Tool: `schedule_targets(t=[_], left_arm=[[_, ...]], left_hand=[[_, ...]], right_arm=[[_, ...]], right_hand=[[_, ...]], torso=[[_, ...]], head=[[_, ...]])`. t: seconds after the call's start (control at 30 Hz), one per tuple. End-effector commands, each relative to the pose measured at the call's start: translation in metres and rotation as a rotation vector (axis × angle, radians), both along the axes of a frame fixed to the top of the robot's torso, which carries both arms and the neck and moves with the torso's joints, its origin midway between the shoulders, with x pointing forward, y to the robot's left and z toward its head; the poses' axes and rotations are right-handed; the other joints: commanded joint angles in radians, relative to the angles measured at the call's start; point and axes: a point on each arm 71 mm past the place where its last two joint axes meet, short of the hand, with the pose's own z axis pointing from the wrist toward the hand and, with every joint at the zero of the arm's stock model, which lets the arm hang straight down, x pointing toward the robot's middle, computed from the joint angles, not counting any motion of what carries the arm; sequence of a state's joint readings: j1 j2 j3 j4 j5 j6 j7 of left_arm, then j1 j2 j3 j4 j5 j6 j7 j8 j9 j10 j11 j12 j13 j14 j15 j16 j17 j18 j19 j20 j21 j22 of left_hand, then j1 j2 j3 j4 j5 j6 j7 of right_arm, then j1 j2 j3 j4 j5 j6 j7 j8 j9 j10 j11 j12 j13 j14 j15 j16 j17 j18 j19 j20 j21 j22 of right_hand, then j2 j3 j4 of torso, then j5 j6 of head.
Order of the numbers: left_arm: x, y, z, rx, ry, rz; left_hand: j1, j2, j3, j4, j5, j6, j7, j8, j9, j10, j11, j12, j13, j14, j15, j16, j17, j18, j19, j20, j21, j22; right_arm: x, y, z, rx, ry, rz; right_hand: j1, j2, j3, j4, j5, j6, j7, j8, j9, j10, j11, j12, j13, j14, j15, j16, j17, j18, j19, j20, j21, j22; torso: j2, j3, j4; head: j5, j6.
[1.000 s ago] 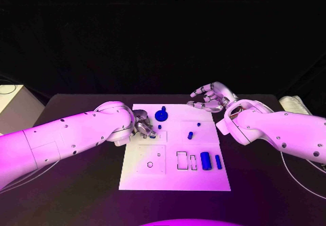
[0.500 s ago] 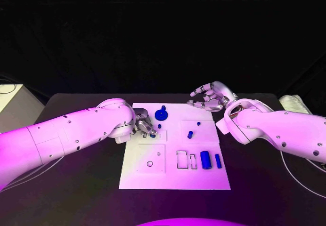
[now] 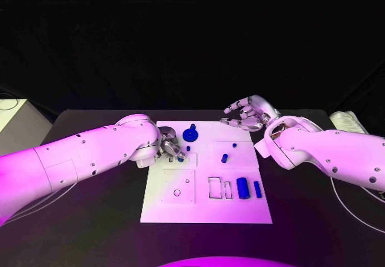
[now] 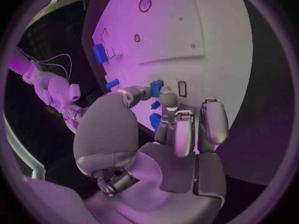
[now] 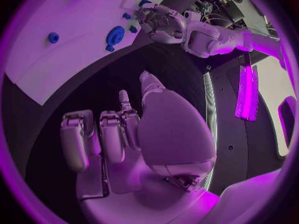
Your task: Assemble the parts on the task board
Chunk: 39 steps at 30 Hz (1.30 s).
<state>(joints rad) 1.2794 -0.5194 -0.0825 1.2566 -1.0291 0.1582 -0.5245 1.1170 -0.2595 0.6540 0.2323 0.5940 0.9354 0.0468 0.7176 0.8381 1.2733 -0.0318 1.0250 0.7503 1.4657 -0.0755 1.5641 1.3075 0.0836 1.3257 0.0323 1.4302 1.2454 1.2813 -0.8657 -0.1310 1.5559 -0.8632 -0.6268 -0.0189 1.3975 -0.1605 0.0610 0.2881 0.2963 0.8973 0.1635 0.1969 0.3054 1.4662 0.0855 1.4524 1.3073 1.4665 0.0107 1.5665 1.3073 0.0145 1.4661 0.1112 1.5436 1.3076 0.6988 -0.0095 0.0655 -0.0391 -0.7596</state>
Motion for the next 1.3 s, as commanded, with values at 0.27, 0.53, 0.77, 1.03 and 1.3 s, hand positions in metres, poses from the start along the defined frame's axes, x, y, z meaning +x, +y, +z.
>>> schedule_targets(t=[0.27, 0.53, 0.77, 1.03, 1.3], left_arm=[[-0.0062, -0.0082, -0.0089, 0.008, 0.044, -0.035], [-0.0051, -0.0079, -0.0088, 0.008, 0.036, -0.03], [-0.0042, -0.0071, -0.0089, 0.011, 0.031, -0.027], [-0.0039, -0.0053, -0.0088, 0.012, 0.028, -0.025], [-0.0031, -0.0024, -0.0084, 0.011, 0.017, -0.016]], left_hand=[[-0.019, 0.019, 0.186, -0.216, -0.011, 0.009, -0.013, -0.005, 0.006, 0.024, -0.006, 0.01, 0.008, 0.105, -0.013, 0.007, 0.263, -0.009, 0.014, -0.005, 0.004, 0.009], [-0.041, 0.034, 0.087, -0.188, -0.026, 0.013, -0.025, -0.015, 0.01, 0.033, -0.014, 0.011, 0.01, 0.105, -0.018, 0.007, 0.263, -0.01, 0.015, -0.011, -0.002, 0.007], [-0.048, 0.042, 0.012, -0.163, -0.042, 0.024, -0.03, -0.026, 0.008, 0.033, -0.017, 0.014, 0.014, 0.105, -0.021, 0.007, 0.263, -0.01, 0.018, -0.014, -0.005, 0.006], [-0.031, 0.039, -0.084, -0.134, -0.183, 0.046, -0.035, -0.039, 0.003, 0.03, -0.021, 0.019, 0.019, 0.105, -0.025, 0.007, 0.263, -0.012, 0.024, -0.017, -0.007, 0.01], [-0.039, 0.031, -0.122, -0.1, -0.221, 0.054, -0.035, -0.043, 0.002, 0.03, -0.021, 0.022, 0.021, 0.105, -0.025, 0.007, 0.263, -0.012, 0.025, -0.018, -0.008, 0.01]], right_arm=[[-0.001, 0.0025, -0.0001, -0.007, 0.0, 0.02], [-0.0012, 0.0026, 0.0001, -0.007, -0.001, 0.021], [-0.0013, 0.0025, 0.0001, -0.007, -0.002, 0.021], [-0.0014, 0.0019, 0.0001, -0.007, -0.001, 0.021], [-0.0015, 0.0013, 0.0002, -0.007, -0.002, 0.02]], right_hand=[[-0.007, 0.003, 0.004, -0.001, 0.006, -0.003, -0.002, 0.006, 0.002, -0.001, -0.007, -0.002, 0.163, 0.098, -0.006, -0.004, 0.241, -0.006, 0.089, -0.004, -0.007, 0.241], [-0.007, 0.003, 0.004, -0.001, 0.006, -0.003, -0.002, 0.006, 0.002, -0.001, -0.007, -0.002, 0.163, 0.098, -0.006, -0.004, 0.241, -0.006, 0.089, -0.004, -0.007, 0.241], [-0.008, 0.002, 0.004, 0.0, 0.007, -0.003, -0.003, 0.007, 0.002, -0.002, -0.008, -0.004, 0.162, 0.098, -0.007, -0.005, 0.24, -0.005, 0.088, -0.004, -0.007, 0.24], [-0.01, 0.001, 0.003, 0.0, 0.006, -0.004, -0.003, 0.007, 0.002, -0.005, -0.008, -0.006, 0.159, 0.097, -0.007, -0.007, 0.236, -0.005, 0.087, -0.004, -0.01, 0.239], [-0.015, 0.0, 0.002, 0.001, 0.001, -0.007, -0.002, 0.008, 0.002, -0.007, -0.007, -0.009, 0.157, 0.096, -0.007, -0.008, 0.233, -0.004, 0.086, -0.004, -0.012, 0.237]], torso=[[0.0, -0.0008, 0.0], [0.0, -0.0007, 0.0005], [0.0, -0.0009, 0.0003], [0.0, -0.0012, 0.0], [0.0, -0.0016, 0.0]], head=[[-0.002, -0.002], [-0.004, -0.002], [-0.004, -0.003], [-0.006, -0.004], [-0.006, -0.003]])
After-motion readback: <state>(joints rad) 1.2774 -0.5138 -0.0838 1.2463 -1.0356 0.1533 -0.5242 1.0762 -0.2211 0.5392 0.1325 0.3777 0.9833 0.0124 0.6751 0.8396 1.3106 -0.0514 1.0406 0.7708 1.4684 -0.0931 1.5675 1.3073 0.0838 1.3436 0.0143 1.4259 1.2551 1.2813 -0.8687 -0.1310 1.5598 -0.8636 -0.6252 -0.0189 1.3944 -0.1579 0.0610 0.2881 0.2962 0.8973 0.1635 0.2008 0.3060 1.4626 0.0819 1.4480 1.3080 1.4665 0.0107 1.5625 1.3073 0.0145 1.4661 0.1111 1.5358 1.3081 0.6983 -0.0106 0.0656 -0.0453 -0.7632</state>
